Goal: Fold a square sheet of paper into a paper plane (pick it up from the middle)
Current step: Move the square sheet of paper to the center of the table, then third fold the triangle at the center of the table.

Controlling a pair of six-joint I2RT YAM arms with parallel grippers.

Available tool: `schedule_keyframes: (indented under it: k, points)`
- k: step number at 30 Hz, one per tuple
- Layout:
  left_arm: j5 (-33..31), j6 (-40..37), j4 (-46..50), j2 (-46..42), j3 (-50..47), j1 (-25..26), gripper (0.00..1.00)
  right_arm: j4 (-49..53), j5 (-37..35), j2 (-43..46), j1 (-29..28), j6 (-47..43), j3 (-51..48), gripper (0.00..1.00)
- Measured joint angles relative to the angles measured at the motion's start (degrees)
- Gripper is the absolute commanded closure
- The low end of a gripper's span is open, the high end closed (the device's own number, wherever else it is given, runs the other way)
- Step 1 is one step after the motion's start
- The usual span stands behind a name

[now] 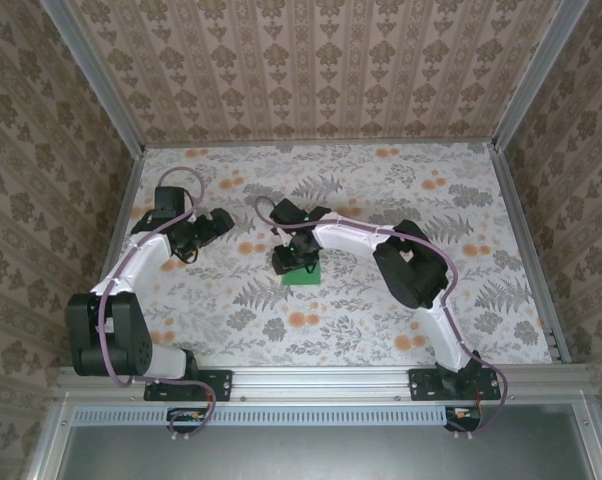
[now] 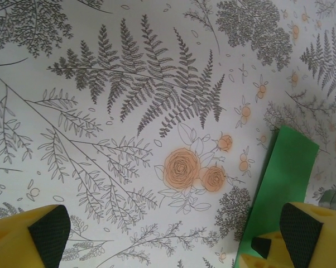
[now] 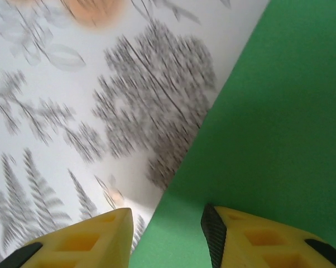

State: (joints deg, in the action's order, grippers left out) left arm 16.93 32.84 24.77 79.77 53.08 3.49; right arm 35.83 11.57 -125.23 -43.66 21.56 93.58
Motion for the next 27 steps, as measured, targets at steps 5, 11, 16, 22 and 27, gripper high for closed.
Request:
schedule_keyframes:
  k: [5, 11, 16, 22, 27]
  points:
    - [1.4, 0.0, -1.5, 1.1, 0.0, 2.3, 0.02, 0.6, 2.4, 5.1, 2.5, -6.0, -7.1, 0.49]
    - [3.6, 0.0, -3.3, 4.6, 1.0, 8.3, 0.12, -3.0, 4.6, 12.7, 5.2, -2.2, -13.6, 0.34]
    - [6.5, 0.4, -6.1, 7.3, 3.1, 14.3, 0.35, -9.6, 5.6, 23.4, 9.6, 4.2, -20.6, 0.29]
    - [11.1, 1.6, -10.7, 14.3, 7.5, 21.4, 0.58, -15.0, 7.2, 27.8, 17.8, 9.5, -28.4, 0.25]
    - [12.9, 2.2, -12.2, 21.2, 11.0, 25.6, 0.64, -16.5, 10.2, 27.8, 20.2, 11.7, -34.1, 0.24]
